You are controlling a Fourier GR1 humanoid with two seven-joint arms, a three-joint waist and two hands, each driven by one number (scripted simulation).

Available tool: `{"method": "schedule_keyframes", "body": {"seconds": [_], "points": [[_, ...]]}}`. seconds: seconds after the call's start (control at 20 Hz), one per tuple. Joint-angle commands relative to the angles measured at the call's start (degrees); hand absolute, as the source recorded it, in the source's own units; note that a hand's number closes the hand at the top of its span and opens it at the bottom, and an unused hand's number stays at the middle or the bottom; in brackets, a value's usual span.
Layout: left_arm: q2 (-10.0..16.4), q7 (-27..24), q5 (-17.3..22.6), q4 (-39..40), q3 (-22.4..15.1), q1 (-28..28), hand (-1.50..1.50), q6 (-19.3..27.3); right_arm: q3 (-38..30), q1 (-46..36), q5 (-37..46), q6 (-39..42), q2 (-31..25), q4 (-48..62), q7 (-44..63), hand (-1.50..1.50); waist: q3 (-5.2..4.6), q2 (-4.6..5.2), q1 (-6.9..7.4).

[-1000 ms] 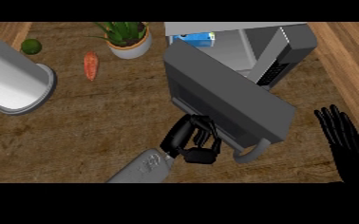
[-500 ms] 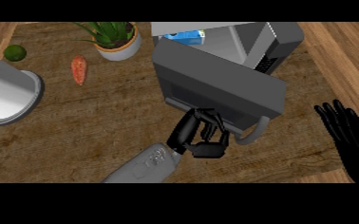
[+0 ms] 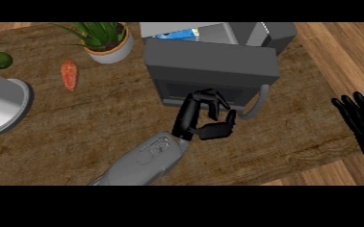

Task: Pick up the milk, place it into the microwave and close the microwave

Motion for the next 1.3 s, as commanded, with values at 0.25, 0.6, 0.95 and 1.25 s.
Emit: {"method": "schedule_keyframes", "body": {"seconds": [0.25, 0.6, 0.95, 1.25], "points": [[-0.1, 2.8, 7.4, 4.2, 2.4, -8.2, -1.50, 6.4, -5.8, -6.4, 4.3, -3.7, -5.7, -2.7, 0.0, -1.50, 0.12, 0.70, -2.63], [-0.1, -0.4, 12.5, 4.4, 5.4, -9.4, -1.50, 9.2, -9.0, -10.2, 9.2, -6.0, -10.7, -4.2, 0.0, 1.50, -0.03, 1.89, -3.07], [-0.1, -2.6, 16.4, 4.7, 4.9, -9.5, -1.50, 9.7, -8.9, -12.9, 10.9, -7.2, -11.4, -3.1, 0.3, 1.50, 0.08, 2.75, -2.26], [-0.1, -4.2, 18.7, 5.8, 4.4, -10.5, -1.50, 9.5, -9.6, -14.7, 11.4, -7.7, -12.1, -2.1, -0.1, 1.50, 0.20, 3.32, -3.04]]}}
